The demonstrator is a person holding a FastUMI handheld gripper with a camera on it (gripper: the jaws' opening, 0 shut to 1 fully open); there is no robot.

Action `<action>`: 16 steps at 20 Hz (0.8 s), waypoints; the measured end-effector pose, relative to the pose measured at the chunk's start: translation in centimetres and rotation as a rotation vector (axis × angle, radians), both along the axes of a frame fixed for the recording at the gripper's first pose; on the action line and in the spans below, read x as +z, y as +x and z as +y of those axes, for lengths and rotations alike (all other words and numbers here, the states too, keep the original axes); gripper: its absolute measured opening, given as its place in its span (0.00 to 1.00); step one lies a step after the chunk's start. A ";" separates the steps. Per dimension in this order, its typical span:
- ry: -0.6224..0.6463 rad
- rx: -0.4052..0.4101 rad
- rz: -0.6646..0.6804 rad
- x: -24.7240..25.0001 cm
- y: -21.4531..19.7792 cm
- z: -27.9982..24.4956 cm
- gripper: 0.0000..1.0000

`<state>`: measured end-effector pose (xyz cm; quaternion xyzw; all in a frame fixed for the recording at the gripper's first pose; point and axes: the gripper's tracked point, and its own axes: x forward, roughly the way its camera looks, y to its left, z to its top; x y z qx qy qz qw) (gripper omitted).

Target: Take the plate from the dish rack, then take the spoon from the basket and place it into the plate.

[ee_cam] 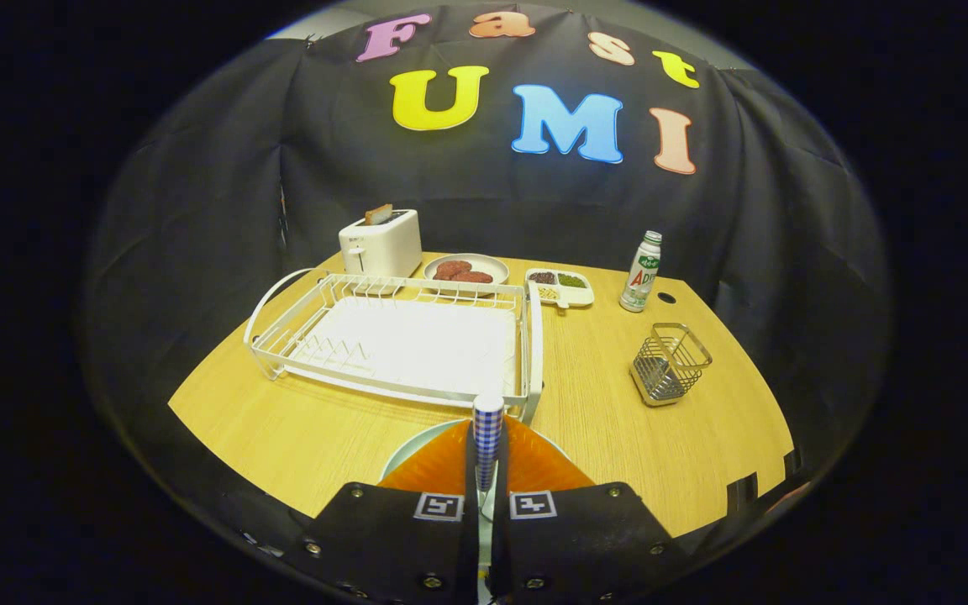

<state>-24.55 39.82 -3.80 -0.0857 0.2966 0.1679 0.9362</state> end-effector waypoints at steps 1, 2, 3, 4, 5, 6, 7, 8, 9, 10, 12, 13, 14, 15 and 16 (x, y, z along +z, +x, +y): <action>0.003 0.006 0.010 -0.3 -0.2 0.1 0.06; 0.011 0.010 0.020 -0.6 -0.3 0.1 0.06; 0.016 0.012 0.029 -0.9 -0.4 0.2 0.06; 0.018 0.010 0.037 -1.0 -0.5 0.1 0.08; 0.025 0.010 0.040 -0.9 -0.5 0.0 0.08; 0.025 0.006 0.041 -1.0 -0.3 0.0 0.11; 0.027 0.004 0.043 -1.0 -0.3 0.0 0.11; 0.030 0.004 0.047 -1.0 -0.2 0.0 0.11; 0.031 0.003 0.045 -0.9 -0.1 0.1 0.11; 0.032 0.002 0.046 -0.9 0.1 0.0 0.13; 0.034 -0.008 0.050 -0.9 0.2 -0.2 0.13; 0.036 -0.014 0.052 -0.9 0.3 -0.4 0.14; 0.042 -0.019 0.055 -0.9 0.3 -0.5 0.14; 0.048 -0.022 0.055 -0.6 0.4 -0.5 0.15; 0.048 -0.026 0.052 -0.6 0.6 -0.7 0.22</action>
